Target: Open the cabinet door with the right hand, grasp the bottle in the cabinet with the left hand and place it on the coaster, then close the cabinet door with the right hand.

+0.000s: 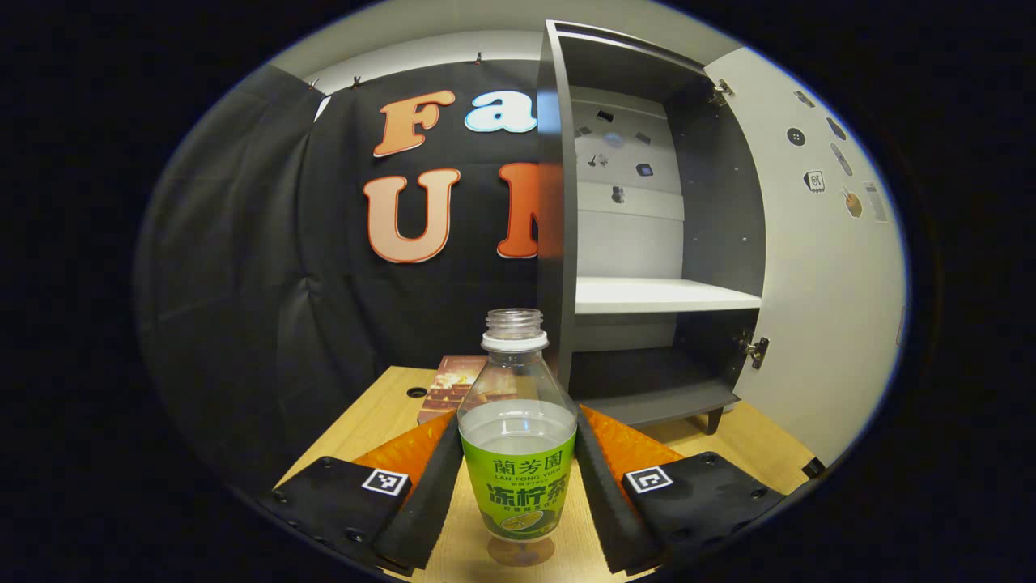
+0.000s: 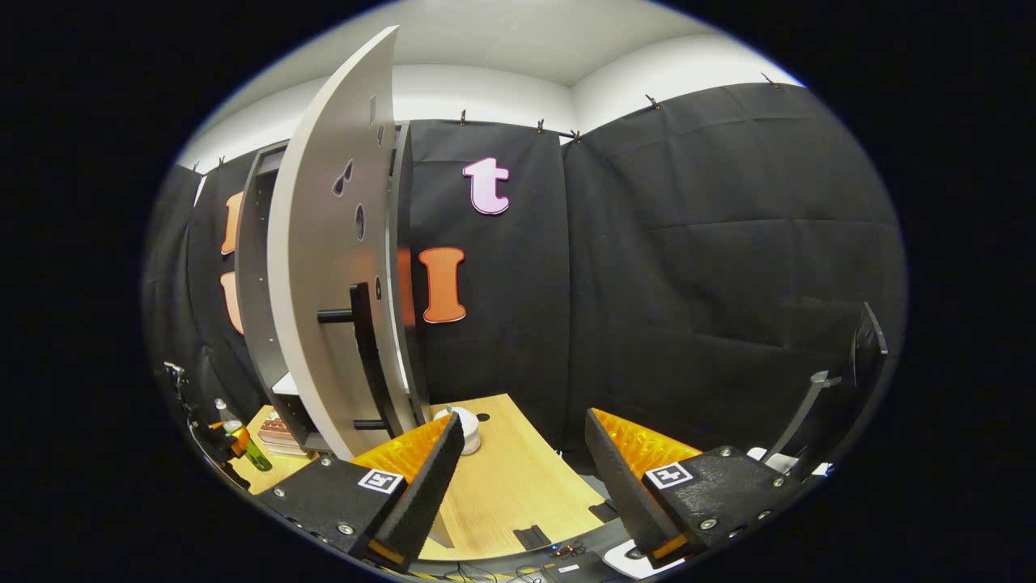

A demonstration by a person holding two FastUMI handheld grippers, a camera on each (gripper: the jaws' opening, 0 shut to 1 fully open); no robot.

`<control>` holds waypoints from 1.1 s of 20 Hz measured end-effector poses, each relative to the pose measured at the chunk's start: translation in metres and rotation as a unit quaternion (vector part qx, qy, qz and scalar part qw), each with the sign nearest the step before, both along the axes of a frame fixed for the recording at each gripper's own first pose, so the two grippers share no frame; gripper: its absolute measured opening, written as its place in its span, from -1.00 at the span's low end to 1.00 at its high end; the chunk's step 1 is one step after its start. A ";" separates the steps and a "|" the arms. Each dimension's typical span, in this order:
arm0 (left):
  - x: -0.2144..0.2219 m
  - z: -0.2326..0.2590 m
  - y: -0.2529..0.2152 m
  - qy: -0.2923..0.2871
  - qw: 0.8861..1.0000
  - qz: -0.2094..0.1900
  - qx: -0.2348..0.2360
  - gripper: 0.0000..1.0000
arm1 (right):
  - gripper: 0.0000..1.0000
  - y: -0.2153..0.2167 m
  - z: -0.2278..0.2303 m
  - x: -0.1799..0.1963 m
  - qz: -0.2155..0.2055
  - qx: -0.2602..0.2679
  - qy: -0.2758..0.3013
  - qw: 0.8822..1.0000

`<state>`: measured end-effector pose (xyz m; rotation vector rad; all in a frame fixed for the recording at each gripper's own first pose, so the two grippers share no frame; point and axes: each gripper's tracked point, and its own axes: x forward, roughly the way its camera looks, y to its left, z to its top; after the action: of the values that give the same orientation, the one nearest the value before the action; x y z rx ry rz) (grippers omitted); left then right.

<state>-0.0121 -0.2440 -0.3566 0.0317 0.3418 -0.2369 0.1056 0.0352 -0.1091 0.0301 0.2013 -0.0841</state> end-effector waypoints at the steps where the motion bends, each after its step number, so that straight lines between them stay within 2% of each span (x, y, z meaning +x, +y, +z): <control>1: -0.002 -0.013 0.002 0.008 1.000 0.004 0.000 0.65 | 0.97 0.000 0.000 -0.002 -0.001 0.000 0.003 1.000; 8: -0.012 -0.084 0.004 0.049 0.999 0.020 0.005 0.65 | 0.97 -0.001 -0.005 -0.012 -0.014 0.011 0.021 1.000; 11: -0.011 -0.101 -0.004 0.055 0.998 0.019 0.001 0.65 | 0.97 -0.002 -0.006 -0.017 -0.020 0.017 0.033 0.999; 12: -0.013 -0.104 -0.007 0.055 0.998 0.017 0.000 0.65 | 0.86 -0.004 -0.006 -0.018 -0.024 0.016 0.035 0.999; 19: -0.019 -0.122 -0.012 0.044 0.999 0.009 0.016 0.68 | 0.86 -0.008 -0.004 -0.014 -0.033 0.010 0.037 0.999; 22: -0.029 -0.133 -0.008 0.059 0.998 0.010 0.027 0.70 | 0.86 -0.007 -0.006 -0.013 -0.031 0.010 0.040 0.999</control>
<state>-0.0416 -0.2523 -0.4893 0.0682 0.4651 -0.2095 0.0928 0.0283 -0.1151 0.0536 0.2816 -0.1454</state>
